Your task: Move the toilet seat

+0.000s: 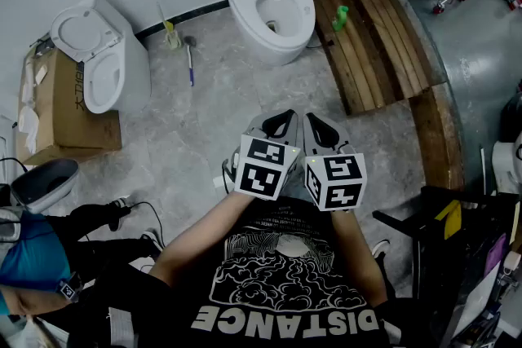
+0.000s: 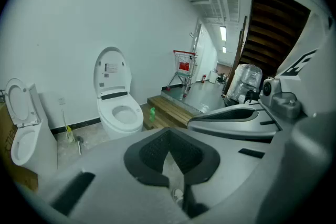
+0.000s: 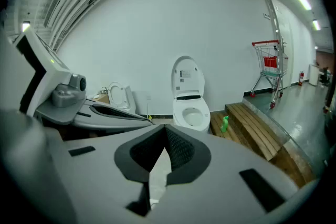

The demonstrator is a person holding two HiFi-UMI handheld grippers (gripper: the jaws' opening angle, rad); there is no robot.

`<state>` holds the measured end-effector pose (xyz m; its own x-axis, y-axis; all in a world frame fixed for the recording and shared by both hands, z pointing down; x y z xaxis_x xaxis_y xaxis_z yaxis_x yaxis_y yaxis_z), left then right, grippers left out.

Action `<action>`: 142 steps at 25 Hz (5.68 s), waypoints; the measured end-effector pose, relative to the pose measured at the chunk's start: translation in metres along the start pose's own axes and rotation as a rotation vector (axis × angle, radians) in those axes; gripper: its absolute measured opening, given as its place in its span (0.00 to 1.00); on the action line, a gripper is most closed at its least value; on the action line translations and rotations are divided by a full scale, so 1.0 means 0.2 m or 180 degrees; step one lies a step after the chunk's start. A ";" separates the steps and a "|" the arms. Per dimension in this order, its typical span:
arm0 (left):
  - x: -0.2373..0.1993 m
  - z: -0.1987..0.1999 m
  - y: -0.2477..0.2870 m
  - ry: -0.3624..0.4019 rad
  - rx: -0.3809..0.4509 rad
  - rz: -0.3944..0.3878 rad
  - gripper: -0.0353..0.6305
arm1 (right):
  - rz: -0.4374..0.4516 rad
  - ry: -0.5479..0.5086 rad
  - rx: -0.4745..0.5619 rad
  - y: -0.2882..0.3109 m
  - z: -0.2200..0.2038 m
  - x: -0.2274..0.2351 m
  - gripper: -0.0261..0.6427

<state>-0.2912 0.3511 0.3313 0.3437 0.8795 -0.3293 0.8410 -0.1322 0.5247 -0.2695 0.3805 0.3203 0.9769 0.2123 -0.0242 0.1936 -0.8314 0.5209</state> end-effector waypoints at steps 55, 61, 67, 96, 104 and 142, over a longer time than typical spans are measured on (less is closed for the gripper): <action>-0.22 0.70 1.28 -0.0630 -0.0186 0.0949 0.07 | 0.1322 0.0202 -0.0225 0.98 0.32 1.16 0.07; -0.28 0.68 1.39 -0.0718 -0.0252 0.1110 0.07 | 0.1546 0.0327 -0.0405 1.13 0.26 1.24 0.07; -0.41 0.60 1.50 -0.0985 -0.0239 0.1175 0.07 | 0.1647 0.0443 -0.0541 1.29 0.18 1.27 0.07; -1.18 -0.13 2.13 -0.2896 0.0094 0.0561 0.07 | 0.1967 0.2796 -0.0686 2.24 -0.48 1.16 0.07; -1.21 -0.22 2.25 -0.3626 0.0507 0.0057 0.07 | 0.1852 0.3305 -0.0418 2.34 -0.70 1.23 0.07; -1.54 -0.54 2.46 -0.4188 0.1325 -0.0270 0.38 | 0.2054 0.3626 -0.0370 2.73 -1.03 1.27 0.39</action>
<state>-0.0282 0.0654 0.7759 0.2274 -0.1525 -0.9618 0.8605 -0.4308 0.2718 0.0656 0.0858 0.7743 0.2555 0.1551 0.9543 -0.3411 -0.9091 0.2391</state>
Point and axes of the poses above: the fingertips, and each gripper's own axes: y forward along the fingers, x to its right, z out of its top, the point moved 1 cm from there along -y, backward along the fingers, and after that the axes turned 8 degrees about -y, right-handed, at the moved point
